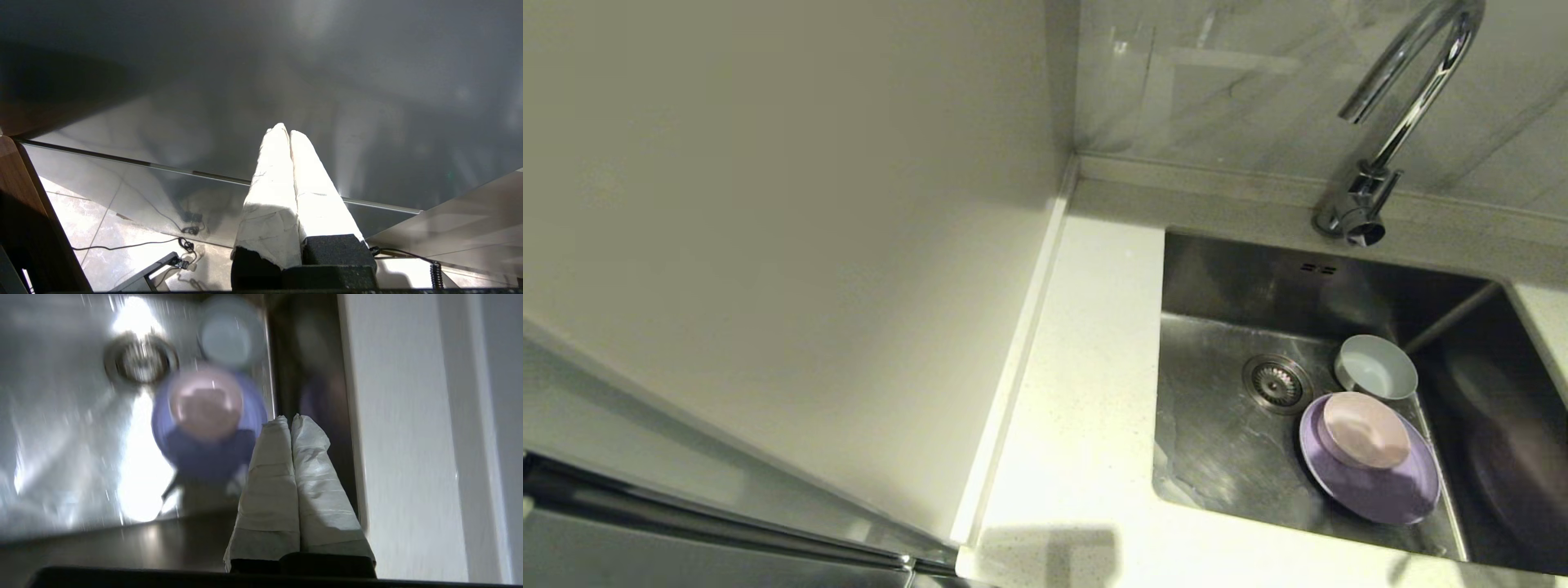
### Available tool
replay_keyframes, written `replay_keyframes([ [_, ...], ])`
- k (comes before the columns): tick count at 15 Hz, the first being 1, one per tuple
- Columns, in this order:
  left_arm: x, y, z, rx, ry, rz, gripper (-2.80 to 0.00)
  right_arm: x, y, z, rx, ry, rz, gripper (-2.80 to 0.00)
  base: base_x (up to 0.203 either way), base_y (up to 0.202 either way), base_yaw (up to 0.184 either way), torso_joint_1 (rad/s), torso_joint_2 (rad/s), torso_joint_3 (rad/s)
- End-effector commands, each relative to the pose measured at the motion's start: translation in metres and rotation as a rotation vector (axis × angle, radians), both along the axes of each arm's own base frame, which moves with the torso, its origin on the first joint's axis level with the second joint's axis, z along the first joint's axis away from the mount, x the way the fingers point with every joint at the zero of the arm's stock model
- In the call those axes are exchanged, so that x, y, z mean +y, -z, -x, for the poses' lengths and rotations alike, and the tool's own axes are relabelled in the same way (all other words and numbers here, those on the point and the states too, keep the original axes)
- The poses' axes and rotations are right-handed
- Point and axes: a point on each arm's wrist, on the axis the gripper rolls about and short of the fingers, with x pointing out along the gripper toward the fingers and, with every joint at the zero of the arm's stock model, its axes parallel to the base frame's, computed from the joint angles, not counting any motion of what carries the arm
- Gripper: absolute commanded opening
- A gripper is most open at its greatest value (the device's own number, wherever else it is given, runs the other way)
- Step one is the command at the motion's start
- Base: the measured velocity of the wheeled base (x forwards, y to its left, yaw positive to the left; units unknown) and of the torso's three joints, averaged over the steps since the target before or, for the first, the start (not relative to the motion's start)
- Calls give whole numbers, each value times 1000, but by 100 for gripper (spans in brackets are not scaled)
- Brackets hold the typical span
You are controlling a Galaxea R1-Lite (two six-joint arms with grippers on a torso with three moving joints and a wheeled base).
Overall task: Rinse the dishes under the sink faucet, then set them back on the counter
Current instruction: Put a bowl back to the table from the sink
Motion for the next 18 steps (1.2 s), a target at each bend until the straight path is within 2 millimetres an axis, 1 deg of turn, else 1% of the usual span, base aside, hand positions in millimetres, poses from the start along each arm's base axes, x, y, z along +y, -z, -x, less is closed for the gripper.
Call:
replay_keyframes([
  [1, 0, 1, 0, 2, 0, 0, -280, 3, 34, 47, -12, 13, -46, -280, 0, 0, 0, 0, 0, 0],
  [2, 0, 1, 0, 2, 0, 0, -280, 4, 44, 60, -9, 33, -102, -280, 0, 0, 0, 0, 0, 0],
  [3, 0, 1, 0, 3, 0, 0, -280, 4, 47, 69, 16, 41, -139, -280, 0, 0, 0, 0, 0, 0],
  [4, 0, 1, 0, 3, 0, 0, -280, 5, 41, 75, 29, 36, -182, -280, 0, 0, 0, 0, 0, 0],
  [5, 0, 1, 0, 2, 0, 0, -280, 6, 29, 80, 18, 17, -241, -280, 0, 0, 0, 0, 0, 0],
  [7, 0, 1, 0, 2, 0, 0, -280, 8, 10, 87, 17, -31, -387, -280, 0, 0, 0, 0, 0, 0],
  [8, 0, 1, 0, 3, 0, 0, -280, 9, 7, 89, 59, -38, -428, -280, 0, 0, 0, 0, 0, 0],
  [10, 0, 1, 0, 3, 0, 0, -280, 10, 8, 92, 169, -49, -460, -280, 0, 0, 0, 0, 0, 0],
  [12, 0, 1, 0, 2, 0, 0, -280, 11, 10, 93, 215, -99, -502, -280, 0, 0, 0, 0, 0, 0],
  [15, 0, 1, 0, 2, 0, 0, -280, 12, 12, 92, 257, -149, -460, -280, 0, 0, 0, 0, 0, 0],
  [16, 0, 1, 0, 3, 0, 0, -280, 11, 12, 86, 285, -166, -431, -280, 0, 0, 0, 0, 0, 0],
  [18, 0, 1, 0, 2, 0, 0, -280, 10, 2, 66, 323, -178, -404, -280, 0, 0, 0, 0, 0, 0],
])
